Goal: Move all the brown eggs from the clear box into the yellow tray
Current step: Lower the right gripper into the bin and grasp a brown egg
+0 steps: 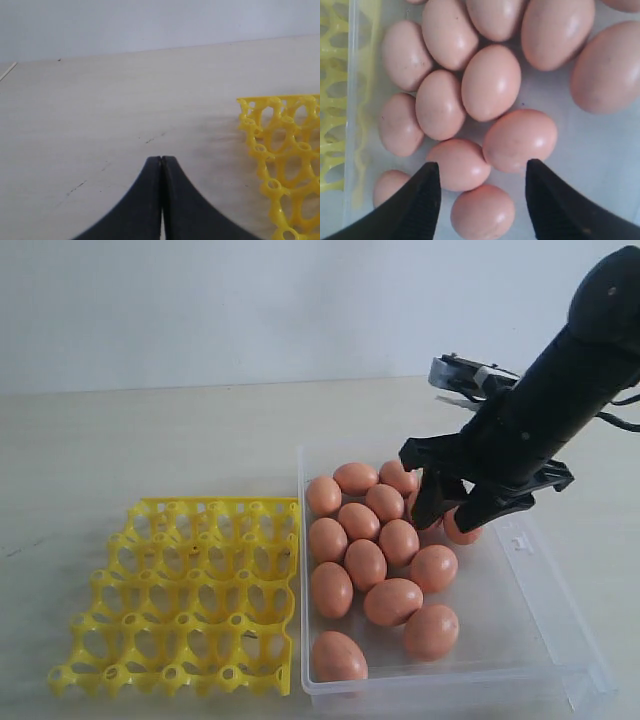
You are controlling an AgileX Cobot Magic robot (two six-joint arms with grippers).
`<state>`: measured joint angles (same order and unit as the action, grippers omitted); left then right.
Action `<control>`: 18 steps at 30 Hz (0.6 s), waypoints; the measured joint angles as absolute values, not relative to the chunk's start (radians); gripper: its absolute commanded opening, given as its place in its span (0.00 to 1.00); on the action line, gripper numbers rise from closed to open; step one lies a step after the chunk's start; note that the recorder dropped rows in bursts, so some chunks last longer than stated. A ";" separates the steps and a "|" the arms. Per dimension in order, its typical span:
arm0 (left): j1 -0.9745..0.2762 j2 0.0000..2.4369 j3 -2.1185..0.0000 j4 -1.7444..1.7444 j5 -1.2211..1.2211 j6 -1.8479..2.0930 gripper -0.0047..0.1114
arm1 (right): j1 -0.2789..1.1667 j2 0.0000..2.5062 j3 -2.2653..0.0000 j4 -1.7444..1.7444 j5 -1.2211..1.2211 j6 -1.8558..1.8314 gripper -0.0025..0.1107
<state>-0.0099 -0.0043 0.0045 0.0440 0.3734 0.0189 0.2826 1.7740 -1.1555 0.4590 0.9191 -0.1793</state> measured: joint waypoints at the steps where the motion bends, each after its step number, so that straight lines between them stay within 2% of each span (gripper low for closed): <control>1: -0.010 -0.004 0.005 0.044 0.373 0.019 0.04 | 0.296 1.787 -1.175 0.445 0.922 -0.163 0.48; 7: -0.010 -0.004 0.005 0.044 0.373 0.019 0.04 | 0.388 1.868 -1.279 0.291 0.929 -0.035 0.48; 18: -0.010 -0.004 0.005 0.044 0.373 0.019 0.04 | 0.406 1.967 -1.325 0.193 0.907 0.071 0.48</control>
<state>-0.0099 -0.0043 0.0045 0.0440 0.3734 0.0189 0.4058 1.9671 -1.3253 0.1933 0.9072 0.0709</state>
